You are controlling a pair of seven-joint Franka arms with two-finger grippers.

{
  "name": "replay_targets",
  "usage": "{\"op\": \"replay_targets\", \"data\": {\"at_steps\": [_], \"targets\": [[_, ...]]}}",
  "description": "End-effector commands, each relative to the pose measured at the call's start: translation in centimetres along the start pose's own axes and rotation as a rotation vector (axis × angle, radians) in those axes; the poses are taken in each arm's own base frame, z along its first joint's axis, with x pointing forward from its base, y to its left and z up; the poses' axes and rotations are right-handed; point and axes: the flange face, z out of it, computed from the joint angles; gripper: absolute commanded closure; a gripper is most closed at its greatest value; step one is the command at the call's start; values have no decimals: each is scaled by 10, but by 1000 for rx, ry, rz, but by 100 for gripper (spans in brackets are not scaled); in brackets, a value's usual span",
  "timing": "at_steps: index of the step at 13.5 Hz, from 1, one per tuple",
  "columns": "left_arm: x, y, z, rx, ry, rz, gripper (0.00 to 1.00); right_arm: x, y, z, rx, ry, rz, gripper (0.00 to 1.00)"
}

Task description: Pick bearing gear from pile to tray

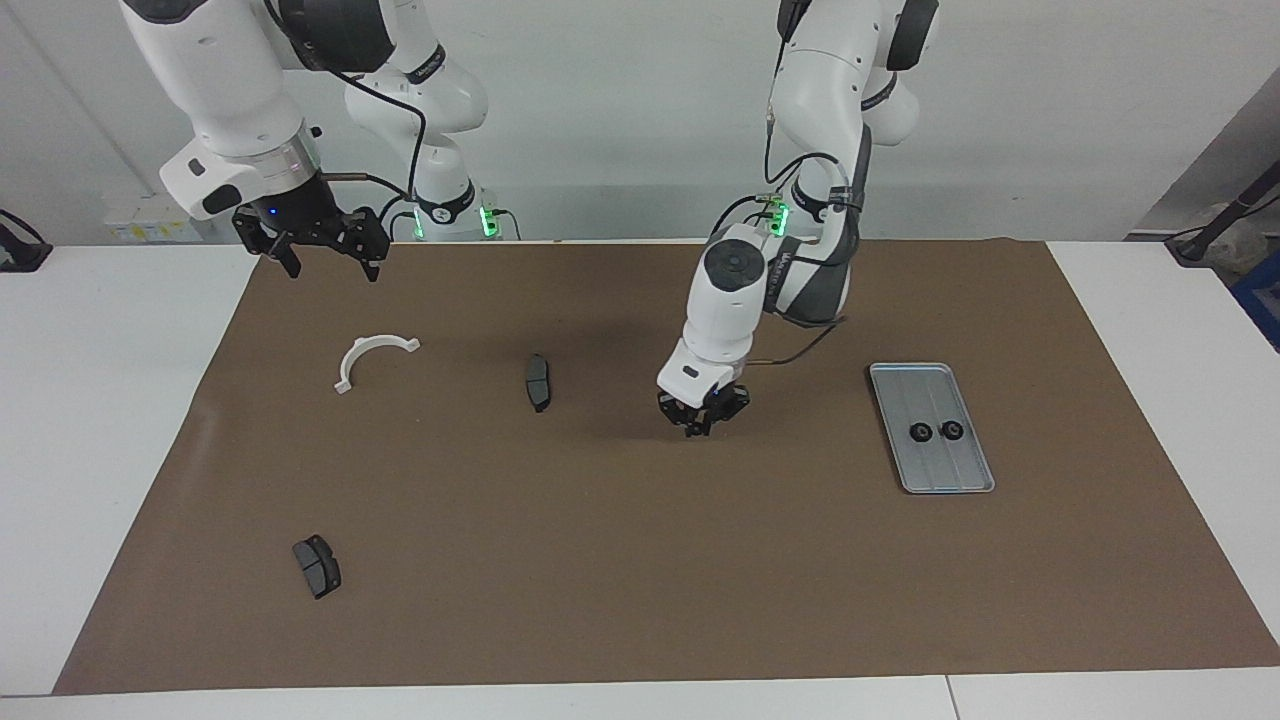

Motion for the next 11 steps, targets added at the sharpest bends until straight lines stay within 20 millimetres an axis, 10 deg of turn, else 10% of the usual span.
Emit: {"op": "replay_targets", "data": {"at_steps": [1,8,11], "targets": [[-26,-58,10,7,-64,88,77,-5,0,-1,7,7,2,0],[-67,-135,40,-12,-162,259,74,-6,-2,-1,7,8,-1,0],[-68,-150,41,-16,-165,268,57,-6,-2,-1,7,8,-1,0]]}}
